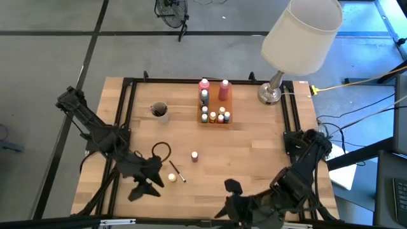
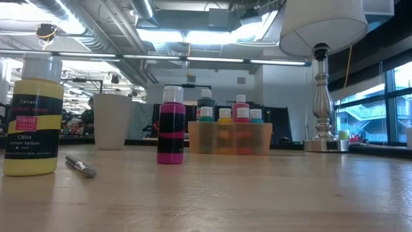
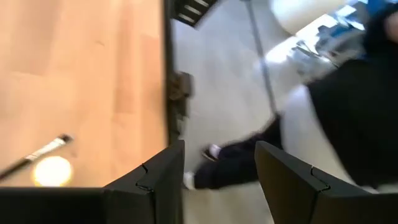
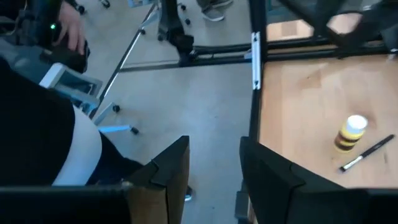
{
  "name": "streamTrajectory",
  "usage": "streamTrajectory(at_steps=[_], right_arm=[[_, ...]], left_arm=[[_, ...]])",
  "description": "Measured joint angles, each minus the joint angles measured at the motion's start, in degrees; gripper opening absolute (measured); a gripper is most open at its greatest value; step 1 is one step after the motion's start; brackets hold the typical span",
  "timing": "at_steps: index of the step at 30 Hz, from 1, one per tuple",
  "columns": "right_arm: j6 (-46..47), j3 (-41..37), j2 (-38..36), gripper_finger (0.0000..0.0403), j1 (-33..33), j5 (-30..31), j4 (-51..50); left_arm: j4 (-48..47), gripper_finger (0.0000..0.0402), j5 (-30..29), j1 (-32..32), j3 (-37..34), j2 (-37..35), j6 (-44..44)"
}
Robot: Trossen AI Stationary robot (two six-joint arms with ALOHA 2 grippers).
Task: Pick & Place Paint Supplies
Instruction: Put the small light yellow paint bottle into the orange bin
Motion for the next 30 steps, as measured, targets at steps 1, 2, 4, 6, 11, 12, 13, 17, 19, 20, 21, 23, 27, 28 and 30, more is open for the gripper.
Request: streamTrajectory(at_steps=[1,2,4,6,11,12,13,17,19,20,21,23,27,28,30], right_arm=[[0.0,0.0,0.2,0.0144,0.4,0.0,0.1],[0.0,0.0,0.4,0.0144,0.8,0.0,0.5],[0.0,0.0,0.6,0.0144,1.7,0.1,0.8],[0.0,0.0,0.8,0.0144,2.4,0.3,1.0],[-0.3,0.0,2.0,0.0144,3.8,0.5,1.4],[-0.4,0.0,2.2,0.0144,4.1,0.5,1.4],[-0.5,0.0,2.4,0.0144,4.2,0.5,1.4],[-0.7,0.0,3.1,0.0144,4.7,1.0,1.7],[-0.7,0.0,3.1,0.0144,4.7,1.8,1.7],[-0.7,0.0,3.1,0.0144,4.8,2.4,1.9],[-0.7,0.0,3.1,0.0144,4.9,3.2,2.1],[-0.6,0.0,3.1,0.0144,4.9,4.4,2.2],[-0.6,0.0,3.1,0.0144,4.9,5.1,2.6],[-0.6,0.0,3.1,0.0144,4.9,5.2,2.6],[-0.6,0.0,3.1,0.0144,4.9,6.3,2.6]], left_arm=[[0.3,0.0192,-2.4,-0.7,0.0,0.9,-0.1],[1.0,0.0192,-4.7,-1.6,0.0,1.9,0.7],[2.6,0.0192,-9.0,-3.7,0.0,3.4,4.7],[5.0,0.0192,-11.9,-4.8,0.0,4.5,7.1],[9.6,0.0192,-14.5,-4.8,0.0,6.3,5.2],[9.8,0.0192,-15.3,-4.8,0.0,6.5,4.0],[10.1,0.0192,-16.2,-4.8,0.0,6.9,3.3],[10.5,0.0195,-18.2,-4.7,0.0,7.8,1.6],[10.0,0.0204,-17.1,-4.3,0.0,8.5,-0.8],[9.8,0.0211,-16.1,-4.0,0.0,8.7,-1.9],[9.4,0.0219,-15.3,-3.8,0.0,8.9,-2.7],[8.5,0.0233,-15.0,-3.7,0.0,9.5,-3.5],[10.9,0.025,-15.1,-3.8,0.0,10.4,-3.5],[12.1,0.0252,-15.1,-3.9,0.0,10.5,-2.7],[14.2,0.0253,-15.3,-4.4,0.0,10.7,1.3]])
